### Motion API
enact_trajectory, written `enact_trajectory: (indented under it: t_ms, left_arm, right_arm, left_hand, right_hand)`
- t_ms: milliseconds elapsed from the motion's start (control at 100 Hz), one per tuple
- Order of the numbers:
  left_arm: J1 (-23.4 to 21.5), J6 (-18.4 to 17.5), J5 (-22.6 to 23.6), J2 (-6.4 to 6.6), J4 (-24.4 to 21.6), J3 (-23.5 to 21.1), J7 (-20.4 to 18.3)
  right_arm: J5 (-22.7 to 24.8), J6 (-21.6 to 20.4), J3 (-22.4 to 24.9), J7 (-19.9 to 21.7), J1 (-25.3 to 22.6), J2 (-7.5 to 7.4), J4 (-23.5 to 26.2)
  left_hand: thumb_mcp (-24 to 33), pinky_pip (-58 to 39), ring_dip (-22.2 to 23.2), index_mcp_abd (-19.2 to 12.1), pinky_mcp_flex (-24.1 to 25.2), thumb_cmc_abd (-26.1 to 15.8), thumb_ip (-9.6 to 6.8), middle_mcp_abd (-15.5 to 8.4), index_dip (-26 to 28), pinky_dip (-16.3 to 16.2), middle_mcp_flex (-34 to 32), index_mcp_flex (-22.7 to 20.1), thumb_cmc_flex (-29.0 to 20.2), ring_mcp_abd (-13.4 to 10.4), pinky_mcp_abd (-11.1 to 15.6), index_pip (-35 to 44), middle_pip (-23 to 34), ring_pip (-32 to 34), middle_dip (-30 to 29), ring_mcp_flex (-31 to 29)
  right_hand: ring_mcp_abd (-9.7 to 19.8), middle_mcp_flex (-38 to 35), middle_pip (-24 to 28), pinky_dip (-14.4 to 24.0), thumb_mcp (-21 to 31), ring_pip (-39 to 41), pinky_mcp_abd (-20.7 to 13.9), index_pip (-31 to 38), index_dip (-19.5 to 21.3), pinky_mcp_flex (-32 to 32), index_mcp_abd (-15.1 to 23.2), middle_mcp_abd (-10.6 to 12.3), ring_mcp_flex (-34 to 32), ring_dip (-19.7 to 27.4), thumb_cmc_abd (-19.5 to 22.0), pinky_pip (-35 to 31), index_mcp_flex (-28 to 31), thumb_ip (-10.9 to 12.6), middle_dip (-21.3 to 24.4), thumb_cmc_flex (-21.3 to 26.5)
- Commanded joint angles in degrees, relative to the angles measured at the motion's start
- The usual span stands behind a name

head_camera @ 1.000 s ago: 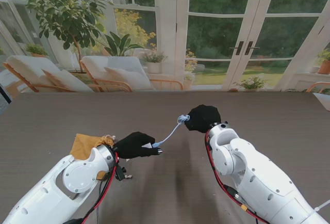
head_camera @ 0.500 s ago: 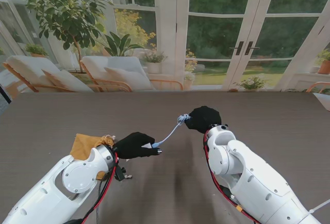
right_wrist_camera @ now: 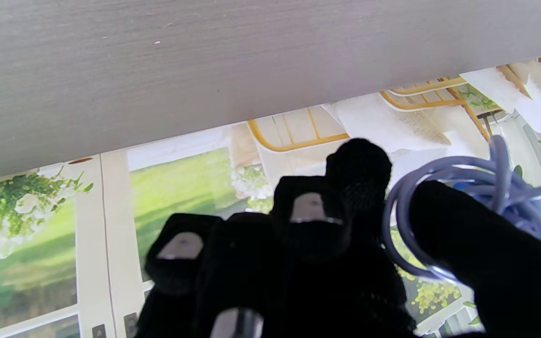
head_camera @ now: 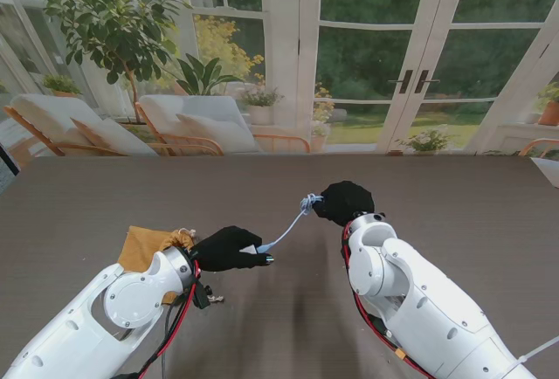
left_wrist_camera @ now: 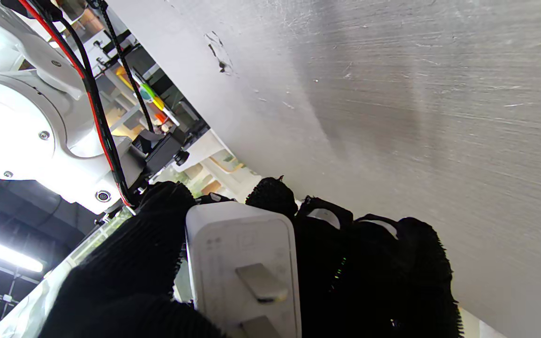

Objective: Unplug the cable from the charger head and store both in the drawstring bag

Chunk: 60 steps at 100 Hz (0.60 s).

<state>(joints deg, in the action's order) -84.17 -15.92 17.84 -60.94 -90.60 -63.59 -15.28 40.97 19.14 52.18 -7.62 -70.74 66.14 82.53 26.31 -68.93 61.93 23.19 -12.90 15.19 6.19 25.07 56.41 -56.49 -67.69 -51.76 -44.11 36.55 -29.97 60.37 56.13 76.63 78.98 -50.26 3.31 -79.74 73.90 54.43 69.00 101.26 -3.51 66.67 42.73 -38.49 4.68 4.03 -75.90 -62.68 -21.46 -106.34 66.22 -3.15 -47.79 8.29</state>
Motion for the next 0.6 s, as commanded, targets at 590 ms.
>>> enact_trajectory:
  t_ms: [590]
  left_arm:
    - [-1.28, 0.19, 1.13, 0.67, -1.87, -1.05, -2.93]
  right_arm:
    - [2.79, 4.29, -1.94, 0.56, 2.76, -0.01, -2.95]
  left_hand:
    - [2.45, -6.6, -0.36, -2.92, 0.9, -3.0, -1.48, -0.81, 0.5, -1.19, 1.45, -3.31, -3.75, 0.98, 3.73, 3.57, 0.42, -0.9, 0.06, 0.09]
  right_hand:
    - [7.99, -3.52, 6.15, 2.68, 4.57, 1.94, -5.68, 4.59, 2.08, -32.39, -8.09, -11.82, 0.25, -0.98, 2.07, -13.64, 6.31, 2.9, -0.56, 4.09]
